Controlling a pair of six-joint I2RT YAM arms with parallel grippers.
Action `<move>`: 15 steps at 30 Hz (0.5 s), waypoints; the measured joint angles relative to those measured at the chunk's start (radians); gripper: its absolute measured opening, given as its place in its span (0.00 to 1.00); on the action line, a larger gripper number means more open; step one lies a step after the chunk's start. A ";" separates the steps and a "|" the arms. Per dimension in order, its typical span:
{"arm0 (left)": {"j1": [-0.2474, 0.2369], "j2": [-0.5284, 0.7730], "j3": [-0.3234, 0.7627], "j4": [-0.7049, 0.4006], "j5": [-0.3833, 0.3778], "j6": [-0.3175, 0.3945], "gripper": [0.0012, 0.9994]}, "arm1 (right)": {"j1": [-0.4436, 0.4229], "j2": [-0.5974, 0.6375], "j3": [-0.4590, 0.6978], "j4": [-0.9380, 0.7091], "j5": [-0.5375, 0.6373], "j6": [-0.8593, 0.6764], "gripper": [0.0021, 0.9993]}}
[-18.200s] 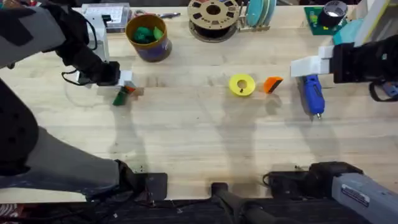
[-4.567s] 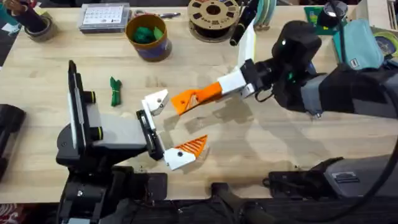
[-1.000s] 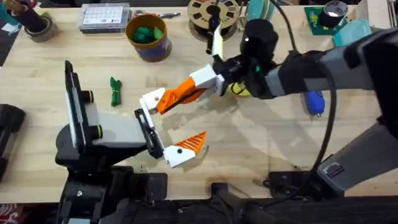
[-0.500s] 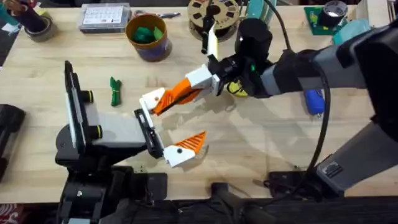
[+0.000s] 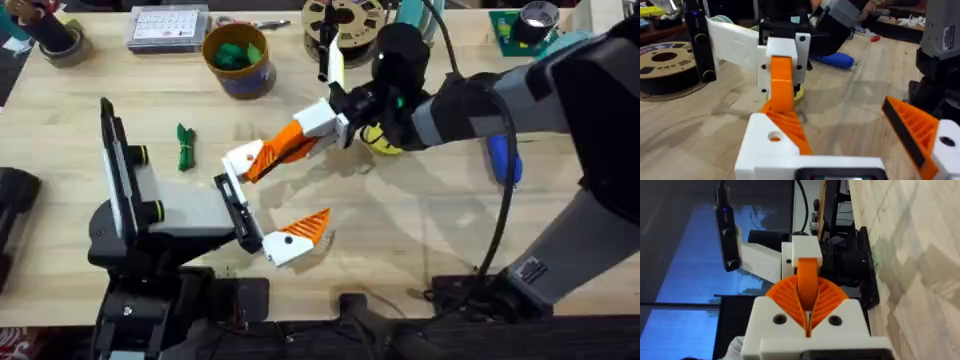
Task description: Pick up the gripper from the table and insert it into the empty holder that is missing its gripper. Then pick up a screw, insert it into the mounting hole, and use the screwdriver to tighten it. Finally, clean up the table by picking up the vegetable and placing it into the bucket.
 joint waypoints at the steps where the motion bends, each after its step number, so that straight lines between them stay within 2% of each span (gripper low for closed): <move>1: 0.000 0.000 0.000 0.000 -0.001 0.000 0.99 | 0.000 0.000 0.000 0.000 0.003 0.000 0.01; 15: 0.000 0.000 0.000 0.002 -0.021 -0.001 0.99 | 0.002 0.000 0.000 0.000 0.041 0.000 0.01</move>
